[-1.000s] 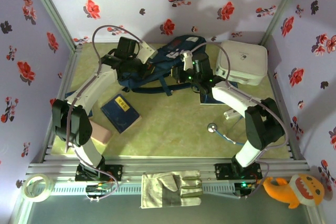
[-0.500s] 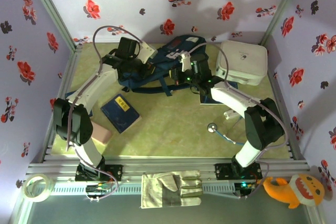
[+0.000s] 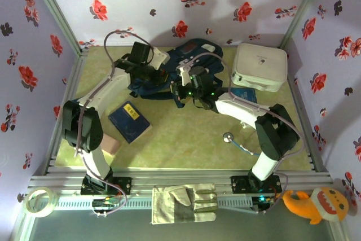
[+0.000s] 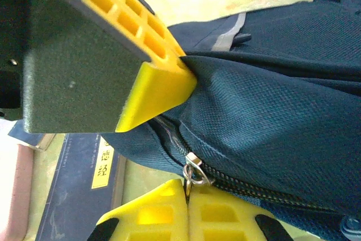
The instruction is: Pack the student bag
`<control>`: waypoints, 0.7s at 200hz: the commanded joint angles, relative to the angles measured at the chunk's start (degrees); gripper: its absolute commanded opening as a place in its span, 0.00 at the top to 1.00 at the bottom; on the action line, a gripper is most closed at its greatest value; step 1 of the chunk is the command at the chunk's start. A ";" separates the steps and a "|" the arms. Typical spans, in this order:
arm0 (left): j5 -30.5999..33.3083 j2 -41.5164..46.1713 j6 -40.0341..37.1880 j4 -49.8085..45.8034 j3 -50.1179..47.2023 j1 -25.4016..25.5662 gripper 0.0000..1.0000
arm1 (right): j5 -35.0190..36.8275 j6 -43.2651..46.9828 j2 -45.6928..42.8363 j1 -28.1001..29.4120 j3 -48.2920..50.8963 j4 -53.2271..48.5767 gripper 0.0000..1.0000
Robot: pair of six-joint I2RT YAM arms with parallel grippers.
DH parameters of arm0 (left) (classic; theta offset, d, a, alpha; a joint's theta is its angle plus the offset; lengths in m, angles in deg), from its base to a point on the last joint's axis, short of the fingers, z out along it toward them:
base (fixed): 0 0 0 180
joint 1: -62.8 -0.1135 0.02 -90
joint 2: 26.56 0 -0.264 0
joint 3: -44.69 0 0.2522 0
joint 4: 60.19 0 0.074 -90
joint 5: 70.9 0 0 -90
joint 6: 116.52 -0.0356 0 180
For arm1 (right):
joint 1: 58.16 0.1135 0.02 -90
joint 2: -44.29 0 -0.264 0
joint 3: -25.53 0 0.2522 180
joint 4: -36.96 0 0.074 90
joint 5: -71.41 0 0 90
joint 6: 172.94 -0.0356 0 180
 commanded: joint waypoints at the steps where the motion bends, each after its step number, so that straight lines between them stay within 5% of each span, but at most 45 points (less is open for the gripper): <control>1: -2.27 -1.50 5.29 9.36 3.97 0.30 1.00 | -3.28 0.63 1.18 2.57 -0.87 2.90 0.98; 53: -5.78 -3.35 7.99 9.49 5.38 0.23 1.00 | -1.67 -0.48 0.38 2.08 1.22 5.12 0.95; 109: -5.78 -1.50 6.91 11.36 2.41 -0.71 1.00 | 1.48 -22.93 -9.20 -4.20 9.11 8.36 0.51; 140: -5.70 -1.32 7.68 13.47 1.29 -0.72 1.00 | 2.94 -36.90 -11.65 -7.12 11.09 6.90 0.39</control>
